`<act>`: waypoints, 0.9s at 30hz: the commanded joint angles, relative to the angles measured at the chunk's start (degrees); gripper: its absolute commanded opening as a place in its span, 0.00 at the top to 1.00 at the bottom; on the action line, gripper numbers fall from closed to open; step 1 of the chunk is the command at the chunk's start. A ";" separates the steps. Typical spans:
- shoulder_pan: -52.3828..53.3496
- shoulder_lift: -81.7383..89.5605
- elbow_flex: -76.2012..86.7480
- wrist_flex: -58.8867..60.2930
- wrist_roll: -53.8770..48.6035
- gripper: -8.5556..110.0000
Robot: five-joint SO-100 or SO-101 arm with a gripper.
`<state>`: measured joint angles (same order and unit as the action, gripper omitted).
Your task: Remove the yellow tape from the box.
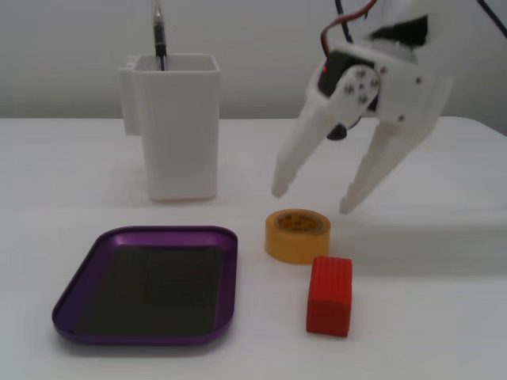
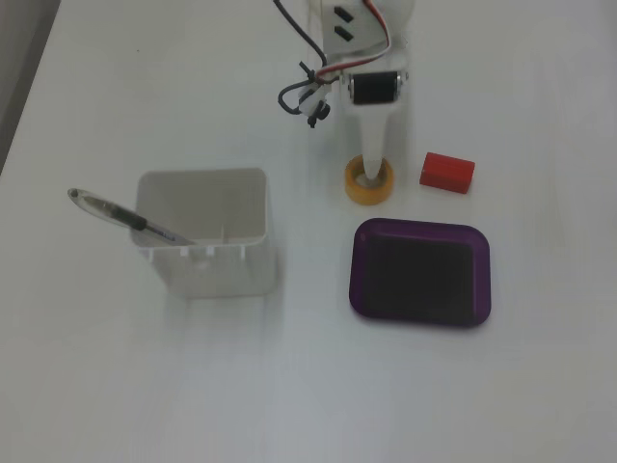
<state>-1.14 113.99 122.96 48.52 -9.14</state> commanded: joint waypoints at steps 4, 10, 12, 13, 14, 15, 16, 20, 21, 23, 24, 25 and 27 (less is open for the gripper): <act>0.44 27.07 2.02 2.37 0.09 0.74; 0.53 50.27 17.14 5.27 0.35 0.75; 0.62 58.01 24.26 5.27 0.26 0.75; 0.62 61.96 27.77 5.27 0.18 0.75; 0.62 65.74 31.20 5.27 0.00 0.75; 0.62 69.61 34.45 5.36 -0.09 0.75; 0.62 73.56 37.35 5.71 0.00 0.75; 0.44 85.17 46.58 6.77 0.44 0.75; 0.44 84.73 47.99 7.38 0.44 0.75; 0.18 82.79 50.19 7.82 0.44 0.75; 0.09 81.74 50.80 7.82 0.44 0.75; 0.09 81.21 51.68 7.82 0.53 0.75; 0.18 81.21 53.53 7.82 0.53 0.75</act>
<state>-0.88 192.48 174.02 56.25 -9.14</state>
